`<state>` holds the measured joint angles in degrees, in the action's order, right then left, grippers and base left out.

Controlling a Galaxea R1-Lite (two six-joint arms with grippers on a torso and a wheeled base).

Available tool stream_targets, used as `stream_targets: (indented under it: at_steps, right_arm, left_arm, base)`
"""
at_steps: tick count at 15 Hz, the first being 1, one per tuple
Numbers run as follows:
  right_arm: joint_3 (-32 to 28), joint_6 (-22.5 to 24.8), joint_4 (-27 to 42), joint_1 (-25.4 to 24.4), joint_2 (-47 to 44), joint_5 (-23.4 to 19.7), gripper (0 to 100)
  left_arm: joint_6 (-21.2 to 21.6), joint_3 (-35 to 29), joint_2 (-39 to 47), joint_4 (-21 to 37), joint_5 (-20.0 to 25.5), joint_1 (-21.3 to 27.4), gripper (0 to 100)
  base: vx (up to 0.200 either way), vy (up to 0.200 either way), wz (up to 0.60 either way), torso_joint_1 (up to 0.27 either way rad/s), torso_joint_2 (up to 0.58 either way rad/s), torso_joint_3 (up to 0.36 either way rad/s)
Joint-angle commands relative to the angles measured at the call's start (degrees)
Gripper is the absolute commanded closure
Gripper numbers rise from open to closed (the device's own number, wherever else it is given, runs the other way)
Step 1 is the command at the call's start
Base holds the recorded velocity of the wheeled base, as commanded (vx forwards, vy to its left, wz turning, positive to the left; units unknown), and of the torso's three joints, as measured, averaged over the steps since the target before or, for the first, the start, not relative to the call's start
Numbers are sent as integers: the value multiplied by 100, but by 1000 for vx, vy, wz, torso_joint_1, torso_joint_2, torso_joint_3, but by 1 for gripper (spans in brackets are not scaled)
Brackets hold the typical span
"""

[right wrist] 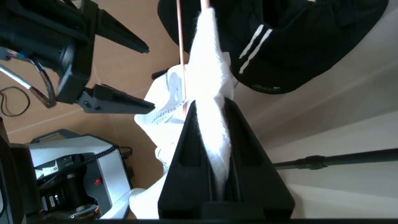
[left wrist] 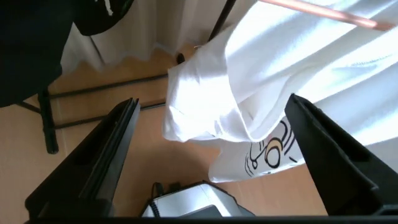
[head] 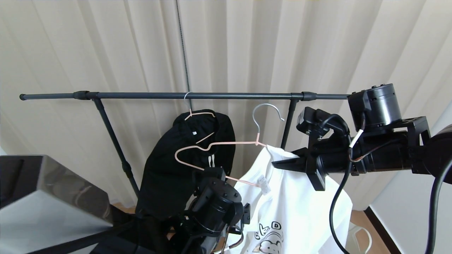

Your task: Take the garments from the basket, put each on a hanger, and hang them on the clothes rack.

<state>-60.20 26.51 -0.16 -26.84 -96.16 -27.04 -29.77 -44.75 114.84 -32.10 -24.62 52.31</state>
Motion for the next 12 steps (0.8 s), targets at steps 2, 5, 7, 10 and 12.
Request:
stream_targets:
  at_steps: [2, 5, 7, 10, 12]
  right_arm:
    - [34, 3, -2, -14, 106, -3, 100]
    - [34, 3, -2, -14, 124, -3, 100]
    - [34, 3, -2, -5, 150, -3, 100]
    - [34, 3, -2, -5, 150, -3, 100]
    - [34, 3, -2, 12, 159, -3, 100]
  left_arm:
    - [-3, -227, 470, 2, -253, -10, 0]
    - [6, -148, 540, 46, -306, -10, 0]
    - [6, -86, 549, 55, -306, -19, 0]
    - [15, 10, 549, 55, -376, -28, 0]
    - [41, 63, 557, 46, -658, -125, 0]
  base:
    - [0, 0, 0, 0, 0, 0]
    - [0, 0, 0, 0, 0, 0]
    - [0, 0, 0, 0, 0, 0]
    - [0, 0, 0, 0, 0, 0]
    - [0, 0, 0, 0, 0, 0]
